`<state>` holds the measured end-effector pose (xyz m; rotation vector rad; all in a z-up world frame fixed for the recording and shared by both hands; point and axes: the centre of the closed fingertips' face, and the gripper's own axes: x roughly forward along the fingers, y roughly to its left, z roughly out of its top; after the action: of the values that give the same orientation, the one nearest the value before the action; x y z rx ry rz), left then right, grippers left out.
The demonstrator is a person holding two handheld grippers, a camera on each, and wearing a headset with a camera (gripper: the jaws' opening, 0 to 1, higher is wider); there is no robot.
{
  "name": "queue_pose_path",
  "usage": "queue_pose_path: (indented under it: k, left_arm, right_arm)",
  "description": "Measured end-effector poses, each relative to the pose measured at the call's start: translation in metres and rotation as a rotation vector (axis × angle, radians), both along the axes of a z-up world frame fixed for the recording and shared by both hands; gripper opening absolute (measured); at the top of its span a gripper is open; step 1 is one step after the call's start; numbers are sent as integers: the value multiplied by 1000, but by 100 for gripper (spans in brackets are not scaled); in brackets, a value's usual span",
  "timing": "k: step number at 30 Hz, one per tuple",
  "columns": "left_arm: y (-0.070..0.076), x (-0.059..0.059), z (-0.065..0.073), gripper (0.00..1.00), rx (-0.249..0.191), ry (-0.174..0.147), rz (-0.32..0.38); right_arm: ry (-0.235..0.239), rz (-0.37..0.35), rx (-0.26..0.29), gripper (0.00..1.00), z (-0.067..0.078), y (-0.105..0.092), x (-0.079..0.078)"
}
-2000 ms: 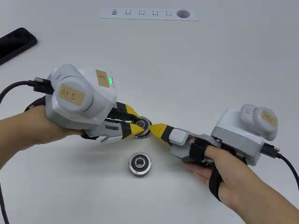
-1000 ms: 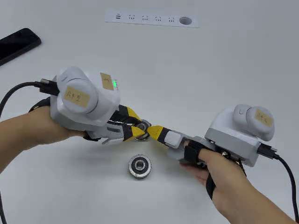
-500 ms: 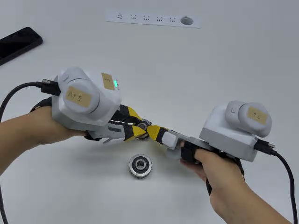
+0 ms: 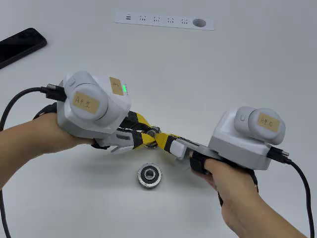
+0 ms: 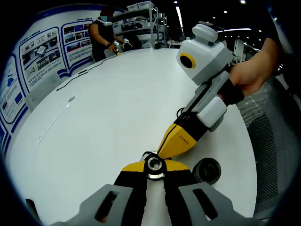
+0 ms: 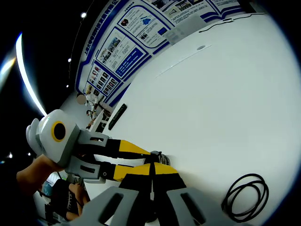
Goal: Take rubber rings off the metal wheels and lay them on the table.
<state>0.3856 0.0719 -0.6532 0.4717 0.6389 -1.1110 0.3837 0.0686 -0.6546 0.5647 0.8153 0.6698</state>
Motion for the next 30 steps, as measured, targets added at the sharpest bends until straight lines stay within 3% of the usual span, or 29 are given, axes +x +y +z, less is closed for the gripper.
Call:
queue_pose_path:
  k: [19,23,30]
  left_arm:
    - [0,1,0,13,3,-8,-2]
    - [0,1,0,13,7,-12,3]
    - [0,1,0,14,-20,7,49]
  right_arm:
    - [-8,15,23,1,8,1,-3]
    - [-12,17,57,1,11,2,-5]
    - [3,-1,49,1,9,1,-4]
